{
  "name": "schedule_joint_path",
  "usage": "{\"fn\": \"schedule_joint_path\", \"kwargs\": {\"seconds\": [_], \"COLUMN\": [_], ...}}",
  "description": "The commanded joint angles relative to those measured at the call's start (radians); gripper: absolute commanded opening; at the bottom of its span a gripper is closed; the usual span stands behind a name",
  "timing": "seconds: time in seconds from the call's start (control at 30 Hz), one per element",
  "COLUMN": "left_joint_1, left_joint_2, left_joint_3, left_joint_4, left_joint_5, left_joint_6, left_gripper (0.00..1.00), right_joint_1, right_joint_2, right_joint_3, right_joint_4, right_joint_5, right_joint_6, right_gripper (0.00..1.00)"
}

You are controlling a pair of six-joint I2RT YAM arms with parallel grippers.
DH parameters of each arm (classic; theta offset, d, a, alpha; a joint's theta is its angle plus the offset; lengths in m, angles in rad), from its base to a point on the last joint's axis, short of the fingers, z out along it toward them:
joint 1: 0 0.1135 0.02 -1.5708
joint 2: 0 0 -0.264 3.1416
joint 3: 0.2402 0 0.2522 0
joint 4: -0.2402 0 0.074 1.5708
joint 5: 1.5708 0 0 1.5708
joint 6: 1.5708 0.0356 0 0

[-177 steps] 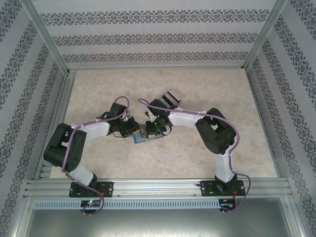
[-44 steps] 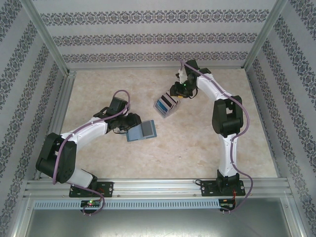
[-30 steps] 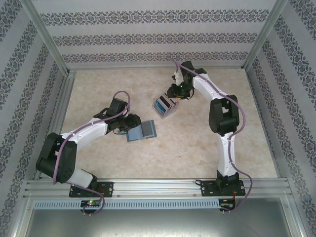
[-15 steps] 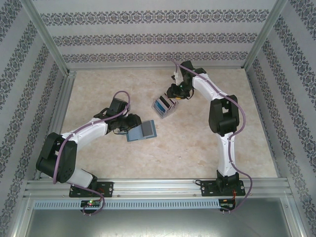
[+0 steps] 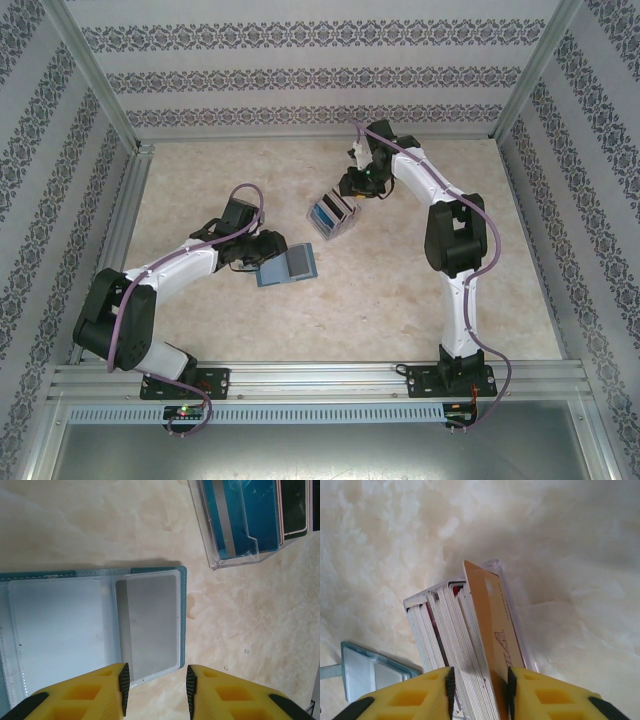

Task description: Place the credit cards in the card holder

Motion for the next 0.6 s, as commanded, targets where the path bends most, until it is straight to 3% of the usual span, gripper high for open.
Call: {"fn": "schedule_joint_path", "kwargs": {"seconds": [0.0, 0.57], "left_joint_1": [0.009, 0.009], "left_joint_2": [0.012, 0.016], "left_joint_3": [-0.004, -0.004], "left_joint_4": [0.022, 0.028], "left_joint_5": [0.007, 0.014], "left_joint_6": [-0.013, -0.015], "left_gripper": [0.38, 0.38], "right_joint_1": [0.002, -0.016], "right_joint_2": [-0.045, -0.072], "right_joint_3": [-0.008, -0.006], "right_joint_4": [-0.011, -0.013], "right_joint_5": [-0.02, -0.013], "right_joint_6": [-0.009, -0.006], "right_gripper": [0.34, 0.2]}}
